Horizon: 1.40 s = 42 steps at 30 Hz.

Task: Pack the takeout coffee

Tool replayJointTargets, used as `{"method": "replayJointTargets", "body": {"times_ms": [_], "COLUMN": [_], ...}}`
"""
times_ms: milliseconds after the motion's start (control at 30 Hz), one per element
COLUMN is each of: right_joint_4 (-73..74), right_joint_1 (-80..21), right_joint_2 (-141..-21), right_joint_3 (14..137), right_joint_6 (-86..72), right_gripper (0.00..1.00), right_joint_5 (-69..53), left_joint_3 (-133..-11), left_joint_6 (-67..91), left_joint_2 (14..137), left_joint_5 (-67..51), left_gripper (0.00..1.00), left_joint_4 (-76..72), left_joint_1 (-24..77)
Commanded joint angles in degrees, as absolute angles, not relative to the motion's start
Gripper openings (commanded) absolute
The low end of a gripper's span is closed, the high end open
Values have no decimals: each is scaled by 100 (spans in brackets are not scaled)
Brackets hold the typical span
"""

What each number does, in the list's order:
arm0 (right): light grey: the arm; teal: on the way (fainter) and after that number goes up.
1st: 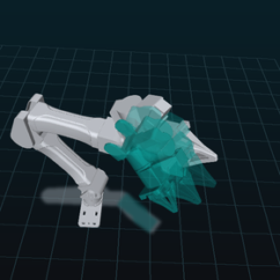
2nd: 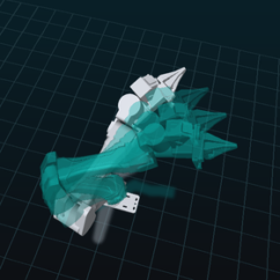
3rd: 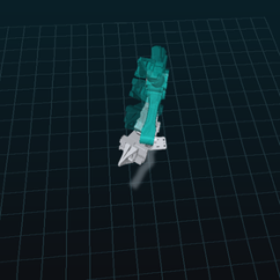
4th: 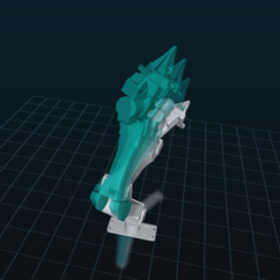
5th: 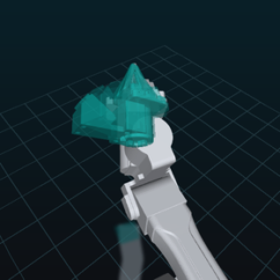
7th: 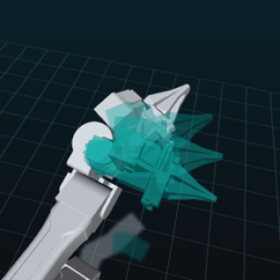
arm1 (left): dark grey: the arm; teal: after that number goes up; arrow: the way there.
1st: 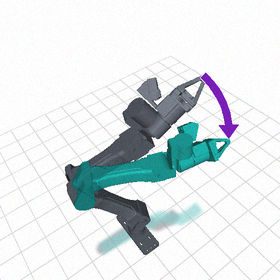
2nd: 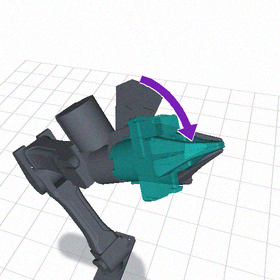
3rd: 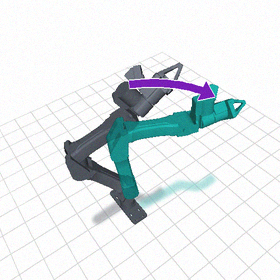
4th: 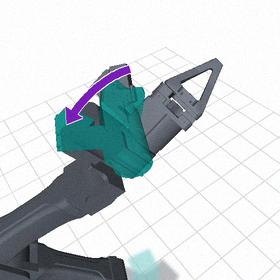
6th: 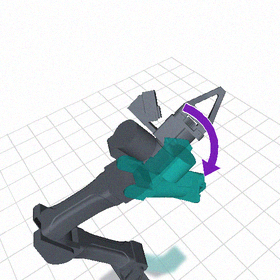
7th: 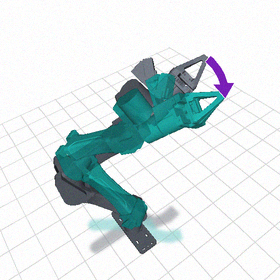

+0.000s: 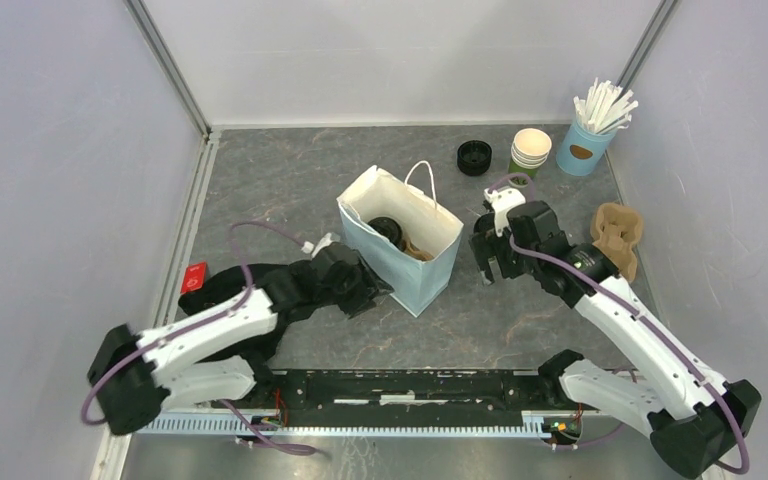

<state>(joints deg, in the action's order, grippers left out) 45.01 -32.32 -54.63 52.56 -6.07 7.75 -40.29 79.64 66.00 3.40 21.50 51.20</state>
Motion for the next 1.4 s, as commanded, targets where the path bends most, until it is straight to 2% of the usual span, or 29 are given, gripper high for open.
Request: {"method": "replayJointTargets", "body": {"times_ms": [0,200,333,467,667,800,1100,1367], "right_joint_4": [4401,4733,4876,4833,4762,4680,4725,4594], "right_joint_1": [-2904,-2261,-1768,-1710,-1713,-1738,-1778,-1942], "right_joint_2": [-5661,-6472,-7175,-7781,-8259,-8361,-8701,-8779], "right_joint_3": [5957,6783,7186,7438,7456,7458,7597,7608], "right_joint_6": [-563,-1110,-1512,-1727,-1558,-1492,-1726,-1970], "right_gripper": [98,98,98,98,98,93,88,87], "right_joint_5": [1084,1315,605,152,223,326,947,967], "left_joint_3": [-4046,-4954,-5960,-6580,-6627,-6615,-6657,-6801], "left_joint_6": [7445,6340,5422,4787,4415,4334,4298,4185], "left_joint_2": [5382,4437,4564,4606,4278,4109,4174,4206], "left_joint_5": [897,1449,1902,2257,2484,2512,2385,2329], "left_gripper": [65,72,72,74,76,77,78,78], "left_joint_4": [3404,4504,5003,5100,4940,4996,4979,5035], "left_joint_1": [5088,4879,4880,4878,4878,4879,4885,4884]}}
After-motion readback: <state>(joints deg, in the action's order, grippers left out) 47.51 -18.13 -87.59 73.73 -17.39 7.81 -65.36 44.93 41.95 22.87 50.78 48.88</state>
